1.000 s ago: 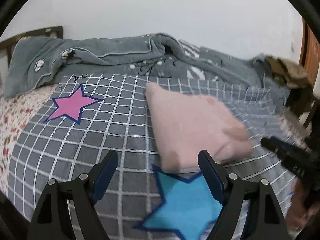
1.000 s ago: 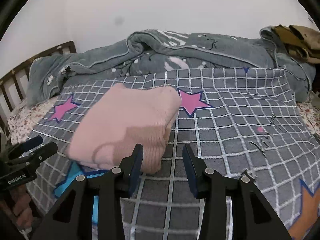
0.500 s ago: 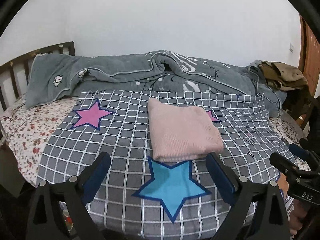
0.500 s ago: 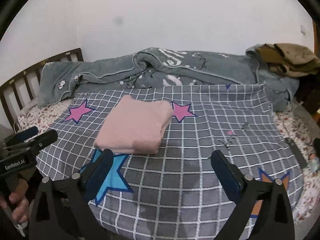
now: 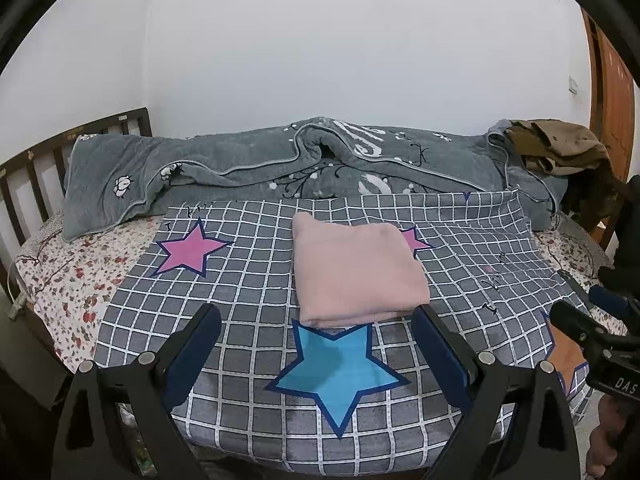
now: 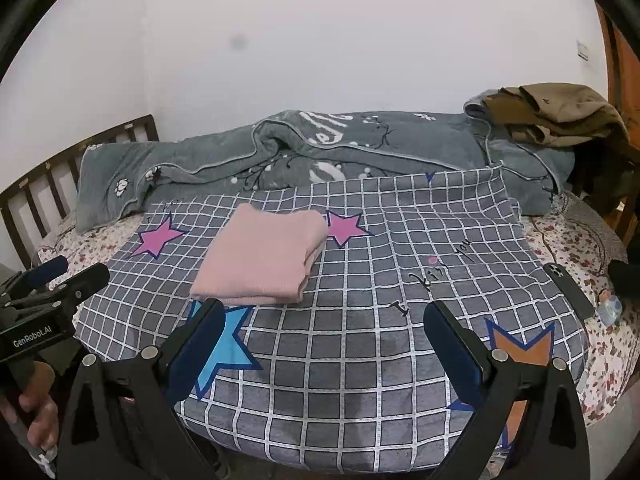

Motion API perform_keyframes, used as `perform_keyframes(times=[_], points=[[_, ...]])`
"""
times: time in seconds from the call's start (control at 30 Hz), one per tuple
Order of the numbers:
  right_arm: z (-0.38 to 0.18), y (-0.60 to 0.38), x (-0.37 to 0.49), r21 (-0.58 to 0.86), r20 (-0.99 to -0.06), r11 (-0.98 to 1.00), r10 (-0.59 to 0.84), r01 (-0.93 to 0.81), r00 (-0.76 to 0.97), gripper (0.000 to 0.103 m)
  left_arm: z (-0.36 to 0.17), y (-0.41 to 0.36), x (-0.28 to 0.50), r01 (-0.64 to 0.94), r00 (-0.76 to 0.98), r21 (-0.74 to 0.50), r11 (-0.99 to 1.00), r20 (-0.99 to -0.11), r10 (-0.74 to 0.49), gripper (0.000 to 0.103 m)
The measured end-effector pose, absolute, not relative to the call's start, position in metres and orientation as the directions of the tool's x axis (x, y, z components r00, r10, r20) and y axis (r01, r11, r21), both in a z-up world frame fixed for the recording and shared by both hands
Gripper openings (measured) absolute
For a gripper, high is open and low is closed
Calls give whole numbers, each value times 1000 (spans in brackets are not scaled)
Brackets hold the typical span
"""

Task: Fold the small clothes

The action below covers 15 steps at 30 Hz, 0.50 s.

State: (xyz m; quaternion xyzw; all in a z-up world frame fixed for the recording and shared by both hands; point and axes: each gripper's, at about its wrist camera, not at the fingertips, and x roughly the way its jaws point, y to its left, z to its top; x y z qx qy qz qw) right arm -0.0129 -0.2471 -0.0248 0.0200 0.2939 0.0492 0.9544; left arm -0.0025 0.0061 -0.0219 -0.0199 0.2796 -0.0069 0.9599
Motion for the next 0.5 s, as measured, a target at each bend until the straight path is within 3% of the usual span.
perform_keyframes(times=[0.5], points=[[-22,-247,-15,55,-550,996,94,-76,830,98,-21,3,-1,3,842,-50,999,-539,-29,97]])
